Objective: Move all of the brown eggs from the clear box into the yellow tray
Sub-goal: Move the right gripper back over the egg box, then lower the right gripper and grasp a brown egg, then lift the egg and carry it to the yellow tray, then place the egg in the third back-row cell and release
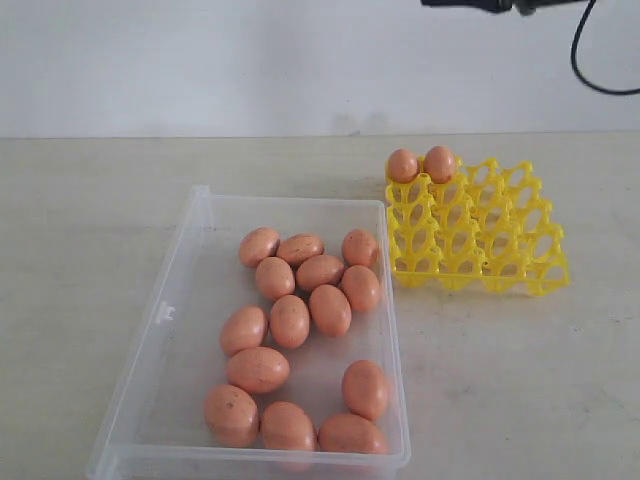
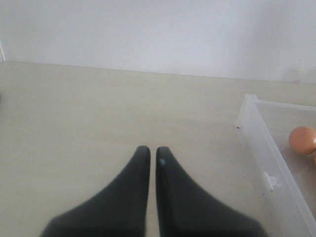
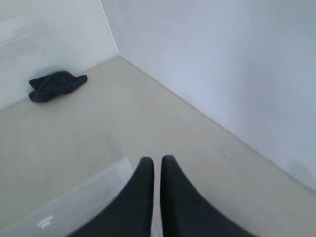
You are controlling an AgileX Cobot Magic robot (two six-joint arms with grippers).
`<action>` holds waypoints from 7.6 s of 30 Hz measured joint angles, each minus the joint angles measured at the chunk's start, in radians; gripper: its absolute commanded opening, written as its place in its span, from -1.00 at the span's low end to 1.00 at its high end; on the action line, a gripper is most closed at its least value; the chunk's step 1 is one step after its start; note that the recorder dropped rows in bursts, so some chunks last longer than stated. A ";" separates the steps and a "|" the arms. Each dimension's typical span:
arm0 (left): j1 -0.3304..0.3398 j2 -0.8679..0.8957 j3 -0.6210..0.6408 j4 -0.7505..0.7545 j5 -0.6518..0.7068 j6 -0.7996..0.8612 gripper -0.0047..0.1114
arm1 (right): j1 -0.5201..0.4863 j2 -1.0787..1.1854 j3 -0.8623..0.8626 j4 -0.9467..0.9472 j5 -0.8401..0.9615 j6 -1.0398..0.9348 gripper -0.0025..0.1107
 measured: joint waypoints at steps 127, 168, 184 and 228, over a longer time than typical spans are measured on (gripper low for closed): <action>0.000 0.000 0.000 0.000 0.000 0.000 -0.85 | 0.245 -0.460 0.932 2.137 0.592 -1.570 -0.96; 0.000 0.000 0.000 0.000 0.000 0.000 -0.85 | -0.117 0.424 0.208 0.681 0.245 -0.668 -0.96; 0.000 0.000 0.000 0.000 0.000 0.000 -0.85 | -0.114 0.498 0.178 0.613 0.207 -0.647 -0.38; 0.000 0.000 0.000 0.000 0.000 0.000 -0.85 | -0.114 0.506 0.116 0.715 0.080 -0.655 0.09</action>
